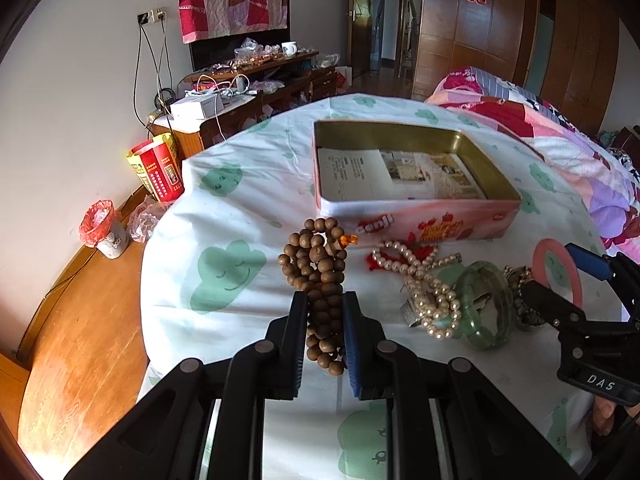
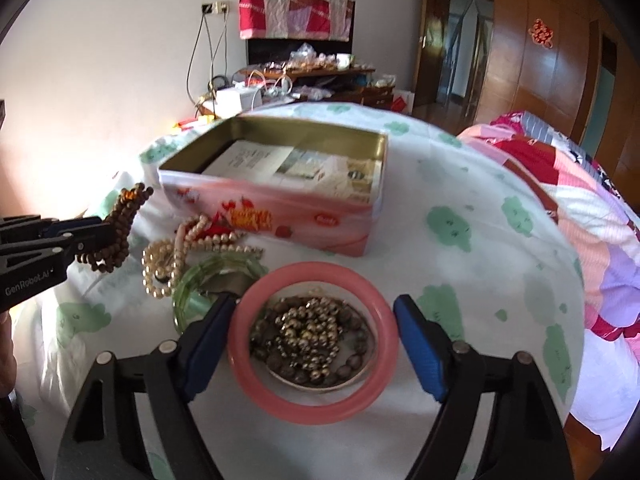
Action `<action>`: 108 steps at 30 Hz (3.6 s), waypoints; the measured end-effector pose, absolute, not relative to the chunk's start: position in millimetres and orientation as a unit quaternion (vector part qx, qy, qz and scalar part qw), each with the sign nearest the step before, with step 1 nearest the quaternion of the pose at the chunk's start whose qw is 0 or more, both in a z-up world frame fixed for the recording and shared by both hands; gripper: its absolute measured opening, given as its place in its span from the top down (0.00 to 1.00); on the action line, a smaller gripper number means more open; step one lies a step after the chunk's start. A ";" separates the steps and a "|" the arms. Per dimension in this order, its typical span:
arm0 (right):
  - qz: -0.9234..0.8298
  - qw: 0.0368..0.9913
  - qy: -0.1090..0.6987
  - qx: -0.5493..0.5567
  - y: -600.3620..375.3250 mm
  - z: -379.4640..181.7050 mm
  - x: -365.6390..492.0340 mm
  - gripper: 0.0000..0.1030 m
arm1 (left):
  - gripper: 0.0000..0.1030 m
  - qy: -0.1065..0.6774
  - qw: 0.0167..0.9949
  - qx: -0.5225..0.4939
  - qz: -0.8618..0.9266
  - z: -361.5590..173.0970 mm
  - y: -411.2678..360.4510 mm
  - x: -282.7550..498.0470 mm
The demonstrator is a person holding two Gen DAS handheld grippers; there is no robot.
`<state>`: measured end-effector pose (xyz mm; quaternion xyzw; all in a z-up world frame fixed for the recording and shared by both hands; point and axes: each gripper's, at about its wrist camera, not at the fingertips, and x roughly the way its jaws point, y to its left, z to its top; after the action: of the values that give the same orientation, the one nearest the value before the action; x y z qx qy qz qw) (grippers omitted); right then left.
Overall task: Organize jewelry
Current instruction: 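Grasp the brown wooden bead bracelet with the left tool while the right tool grasps the pink bangle, then carry the bead bracelet and pink bangle over the open tin with both tools, then open the left tool to drop the bead bracelet while the right tool releases the bangle into the tin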
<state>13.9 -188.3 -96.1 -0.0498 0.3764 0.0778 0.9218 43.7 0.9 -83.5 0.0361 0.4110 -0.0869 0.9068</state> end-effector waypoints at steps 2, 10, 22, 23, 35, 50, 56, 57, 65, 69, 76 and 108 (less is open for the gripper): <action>0.076 0.926 0.367 -0.049 -190.2 -90.5 13.5 0.20 | 0.83 0.406 0.909 0.036 -0.086 -78.8 0.9 42.9; 0.075 0.929 0.357 -0.059 -191.5 -83.1 16.9 0.20 | 0.83 0.397 0.913 0.042 -0.083 -71.7 0.5 42.2; 0.073 0.935 0.341 -0.071 -192.4 -70.2 27.6 0.20 | 0.83 0.378 0.920 0.055 -0.084 -53.9 -4.3 50.3; 0.072 0.935 0.338 -0.074 -191.5 -68.0 29.7 0.20 | 0.83 0.376 0.921 0.056 -0.086 -52.0 -5.4 51.6; 0.070 0.943 0.313 -0.093 -190.7 -45.7 50.6 0.20 | 0.83 0.352 0.927 0.088 -0.092 -29.3 -19.6 72.5; 0.064 0.946 0.300 -0.106 -192.7 -33.7 87.4 0.20 | 0.83 0.354 0.922 0.119 -0.101 -22.1 -37.2 106.2; 0.063 0.946 0.299 -0.113 -189.7 -33.4 98.5 0.20 | 0.83 0.359 0.919 0.131 -0.100 -26.5 -43.9 122.6; 0.063 0.945 0.300 -0.113 -188.9 -34.3 101.5 0.20 | 0.83 0.362 0.918 0.130 -0.100 -27.3 -44.7 125.9; 0.062 0.940 0.313 -0.117 -185.9 -45.7 121.8 0.20 | 0.83 0.374 0.912 0.136 -0.095 -36.6 -49.9 151.4; 0.062 0.938 0.321 -0.118 -183.2 -52.8 131.7 0.20 | 0.83 0.382 0.908 0.144 -0.090 -44.9 -52.2 161.8; 0.065 0.931 0.337 -0.125 -179.2 -64.3 145.8 0.20 | 0.83 0.396 0.902 0.148 -0.088 -57.7 -54.3 176.2; 0.067 0.922 0.358 -0.134 -175.2 -83.6 150.2 0.11 | 0.25 0.374 0.910 0.170 -0.051 -70.2 -56.3 180.7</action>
<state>150.2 -175.2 -83.6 -0.1339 0.3582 0.0669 0.9215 180.7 -56.3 -70.2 0.1698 0.3743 -0.0512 0.9102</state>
